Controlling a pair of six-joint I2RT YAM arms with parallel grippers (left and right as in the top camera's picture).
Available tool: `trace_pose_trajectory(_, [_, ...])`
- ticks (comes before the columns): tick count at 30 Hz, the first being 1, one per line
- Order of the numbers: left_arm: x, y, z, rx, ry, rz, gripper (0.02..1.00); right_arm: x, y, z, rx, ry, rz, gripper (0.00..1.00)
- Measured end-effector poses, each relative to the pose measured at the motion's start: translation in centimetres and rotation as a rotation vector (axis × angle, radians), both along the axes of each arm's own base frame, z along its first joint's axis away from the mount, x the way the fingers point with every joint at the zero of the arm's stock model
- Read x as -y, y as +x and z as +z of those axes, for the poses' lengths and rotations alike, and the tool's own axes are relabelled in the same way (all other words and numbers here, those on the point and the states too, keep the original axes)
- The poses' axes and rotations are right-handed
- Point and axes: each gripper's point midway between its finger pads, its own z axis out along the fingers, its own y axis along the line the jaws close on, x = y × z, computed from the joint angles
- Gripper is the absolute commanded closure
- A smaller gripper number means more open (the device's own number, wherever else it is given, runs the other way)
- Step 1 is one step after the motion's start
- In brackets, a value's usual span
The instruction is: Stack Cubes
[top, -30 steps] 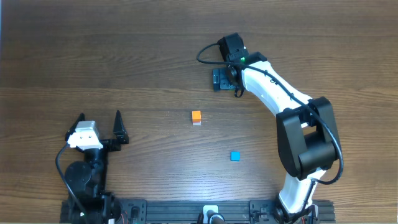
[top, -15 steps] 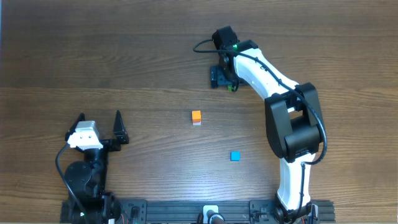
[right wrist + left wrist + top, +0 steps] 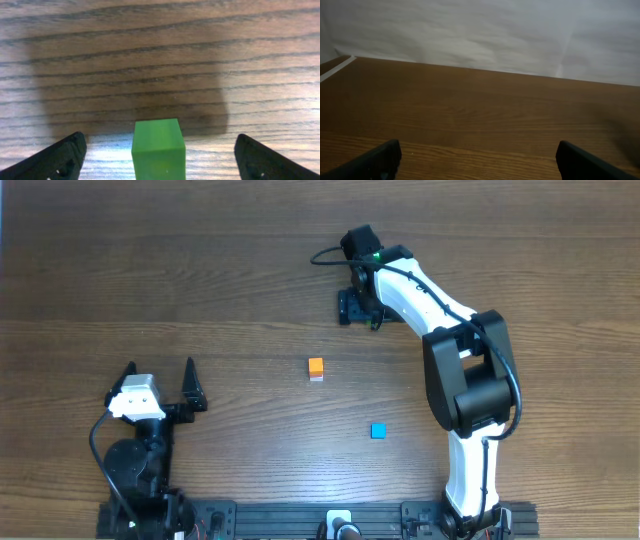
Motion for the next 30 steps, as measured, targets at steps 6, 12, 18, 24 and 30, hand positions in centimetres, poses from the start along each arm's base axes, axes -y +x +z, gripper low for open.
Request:
trace_pose_trajectory(6, [0.00,0.00,0.00,0.000,0.000,0.000,0.018,-0.24,-0.08,-0.44,-0.012,0.012,0.003,0.244])
trace_pose_trajectory(12, [0.00,0.00,0.00,0.000,0.000,0.000,0.018,-0.43,-0.01,-0.44,-0.010,0.022,0.007,0.492])
trace_pose_trajectory(18, [0.00,0.00,0.00,0.000,0.000,0.000,0.018,-0.49,-0.05,-0.49,-0.015,0.033,0.010,0.590])
trace_pose_trajectory(24, [0.00,0.00,0.00,0.000,0.000,0.000,0.020,-0.52,-0.10,-0.63,-0.024,0.045,0.016,0.682])
trace_pose_trajectory(30, [0.00,0.00,0.00,0.000,0.000,0.000,0.018,-0.48,-0.07,-0.62,-0.024,0.046,0.021,0.733])
